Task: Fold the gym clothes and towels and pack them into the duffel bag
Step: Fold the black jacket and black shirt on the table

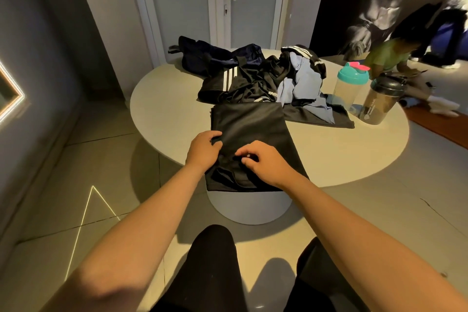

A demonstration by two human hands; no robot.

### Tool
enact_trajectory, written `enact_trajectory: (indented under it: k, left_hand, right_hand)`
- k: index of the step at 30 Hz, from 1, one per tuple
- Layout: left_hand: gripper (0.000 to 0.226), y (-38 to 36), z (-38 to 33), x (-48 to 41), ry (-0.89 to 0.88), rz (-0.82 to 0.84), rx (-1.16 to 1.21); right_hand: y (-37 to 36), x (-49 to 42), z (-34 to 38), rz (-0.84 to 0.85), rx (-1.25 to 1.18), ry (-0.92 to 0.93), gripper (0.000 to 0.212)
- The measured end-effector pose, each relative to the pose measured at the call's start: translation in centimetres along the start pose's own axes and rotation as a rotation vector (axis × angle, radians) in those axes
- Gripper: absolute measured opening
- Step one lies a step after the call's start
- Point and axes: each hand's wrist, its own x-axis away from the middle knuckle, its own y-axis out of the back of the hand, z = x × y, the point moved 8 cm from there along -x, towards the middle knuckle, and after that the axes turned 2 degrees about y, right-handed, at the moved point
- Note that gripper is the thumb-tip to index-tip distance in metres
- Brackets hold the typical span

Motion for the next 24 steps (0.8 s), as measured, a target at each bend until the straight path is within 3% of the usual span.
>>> enact_trajectory:
  k: [4,8,11,13,16,18,24]
  left_hand:
    - [0.04,0.3,-0.6,2.0,0.001,0.038,0.045]
    - [0.052,-0.1,-0.6,3.1,-0.021,0.106,-0.005]
    - [0.054,0.5,0.1,3.3,-0.015,0.062,0.003]
    - [0.056,0.6,0.4,3.3,0.02,0.055,0.036]
    - [0.056,0.4,0.6,3.1,0.058,0.078,0.059]
    - [0.057,0.4,0.5,3.0,0.053,0.092,0.052]
    - [0.057,0.4,-0.5,1.1,0.042,0.067,0.118]
  right_hand:
    - [-2.2,-0.1,0.0,0.078,0.144,0.015,0.043]
    - [-3.5,-0.4,1.2,0.106,0.185,0.099,0.045]
    - [-1.7,-0.9,1.1,-0.096,0.228,0.091,0.035]
    - [-1.0,-1.1,0.4,-0.156,0.296,-0.027,0.043]
    - [-3.5,-1.1,-1.4,0.163,0.383,-0.216,0.062]
    - [-4.0,-1.0,-1.8,0.246,0.369,-0.26,0.068]
    - [-0.3,-3.1,-1.9,-0.102,0.299,-0.255,0.051]
